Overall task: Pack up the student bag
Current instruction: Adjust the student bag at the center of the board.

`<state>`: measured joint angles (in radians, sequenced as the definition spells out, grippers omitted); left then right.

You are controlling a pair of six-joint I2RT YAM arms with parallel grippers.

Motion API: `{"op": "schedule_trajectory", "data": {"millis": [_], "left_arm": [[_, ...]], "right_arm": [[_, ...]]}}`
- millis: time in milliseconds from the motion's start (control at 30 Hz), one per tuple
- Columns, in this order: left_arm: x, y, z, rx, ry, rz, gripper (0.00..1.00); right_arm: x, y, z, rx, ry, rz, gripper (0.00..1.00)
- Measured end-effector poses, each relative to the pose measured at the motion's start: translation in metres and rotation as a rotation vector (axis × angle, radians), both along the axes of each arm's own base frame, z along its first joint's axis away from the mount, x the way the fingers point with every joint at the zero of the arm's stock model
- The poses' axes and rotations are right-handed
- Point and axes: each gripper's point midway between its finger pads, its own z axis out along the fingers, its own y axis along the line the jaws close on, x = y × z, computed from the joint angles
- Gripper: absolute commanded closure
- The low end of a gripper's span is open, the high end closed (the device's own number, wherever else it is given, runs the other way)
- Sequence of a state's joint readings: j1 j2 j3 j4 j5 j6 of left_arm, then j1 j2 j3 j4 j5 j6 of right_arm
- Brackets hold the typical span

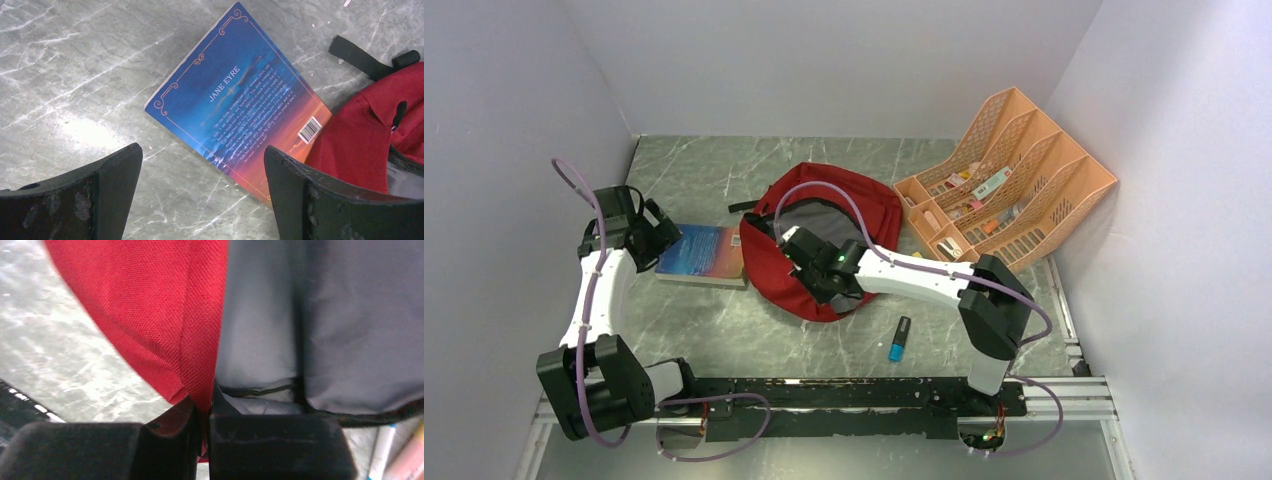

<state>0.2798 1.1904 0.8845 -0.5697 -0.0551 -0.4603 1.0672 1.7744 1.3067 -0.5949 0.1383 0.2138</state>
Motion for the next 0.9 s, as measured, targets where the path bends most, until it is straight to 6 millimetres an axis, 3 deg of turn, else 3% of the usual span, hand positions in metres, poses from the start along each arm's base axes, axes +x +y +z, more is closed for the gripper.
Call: {"op": "schedule_trajectory", "data": {"millis": [67,200,367,567,667,767,900], "left_arm": [[0.000,0.000,-0.001,0.000,0.002,-0.001,0.06],[0.001,0.000,-0.002,0.000,0.003,-0.001,0.05],[0.001,0.001,-0.002,0.000,0.004,0.000,0.05],[0.001,0.000,-0.002,-0.008,0.002,0.010,0.05],[0.001,-0.002,0.001,-0.029,-0.018,0.035,0.04],[-0.005,-0.007,0.006,-0.055,-0.053,0.057,0.03],[-0.019,-0.015,0.013,-0.092,-0.108,0.097,0.03]], "right_arm": [[0.005,-0.011,0.000,-0.038,-0.015,-0.024,0.75],[0.006,-0.027,-0.001,-0.099,-0.016,-0.034,0.64],[0.003,-0.010,0.030,0.013,-0.016,-0.016,0.56],[0.000,0.043,0.106,0.378,-0.033,0.025,0.51],[0.012,0.078,0.128,0.471,-0.042,0.044,0.49],[0.029,0.112,0.132,0.509,-0.058,0.064,0.49],[0.057,0.161,0.115,0.510,-0.078,0.101,0.48]]}}
